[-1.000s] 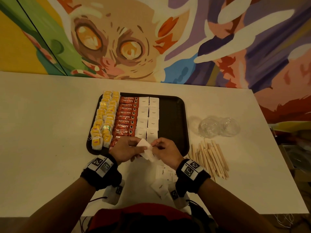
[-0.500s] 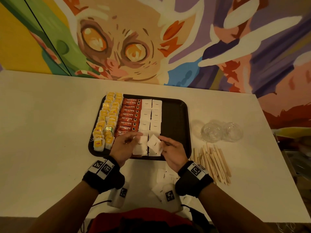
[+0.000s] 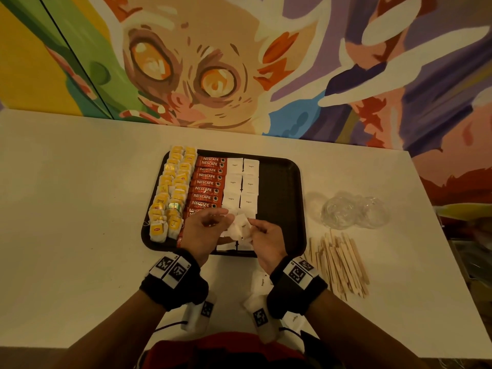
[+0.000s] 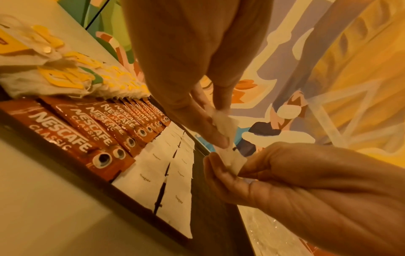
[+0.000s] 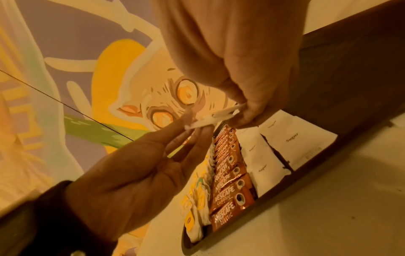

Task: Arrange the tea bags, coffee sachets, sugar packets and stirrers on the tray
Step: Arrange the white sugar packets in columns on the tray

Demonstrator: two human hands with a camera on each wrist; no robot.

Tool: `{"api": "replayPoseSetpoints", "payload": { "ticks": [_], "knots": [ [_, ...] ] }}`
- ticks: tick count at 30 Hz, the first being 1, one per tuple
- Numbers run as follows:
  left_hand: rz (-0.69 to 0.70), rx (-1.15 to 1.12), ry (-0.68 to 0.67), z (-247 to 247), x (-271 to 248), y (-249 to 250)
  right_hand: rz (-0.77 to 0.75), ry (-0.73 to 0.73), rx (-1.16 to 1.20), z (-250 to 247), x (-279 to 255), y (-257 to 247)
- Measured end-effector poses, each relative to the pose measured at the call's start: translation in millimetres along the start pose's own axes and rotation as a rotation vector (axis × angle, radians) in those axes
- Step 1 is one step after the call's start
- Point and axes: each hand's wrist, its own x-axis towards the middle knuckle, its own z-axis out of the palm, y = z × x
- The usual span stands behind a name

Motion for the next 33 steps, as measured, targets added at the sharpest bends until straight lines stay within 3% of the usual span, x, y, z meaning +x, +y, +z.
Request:
{"api": "replayPoseSetpoints", "payload": {
  "ticks": [4,11,14,25,33],
  "knots": [
    [-0.025,0.051,-0.024,1,5,1,-0.044,-0.041,0.06,1,-2,-5],
    [0.068,0.234,-0.011,-10,21,6,-0.054,-0.17,0.051,-8,8,-11],
    [0.07,0.265,-0.018,-11,30,10,-0.071,-0.142,-0.008,-12,16,-19],
    [0.045,0.377,0.158,-2,111,37,-0.019,0.09,-0.092,-12,92,-44],
    [-0.016,0.563,0.155,15,165,40,0.032,0.121,-0.277,-8,137,-58]
  ]
}}
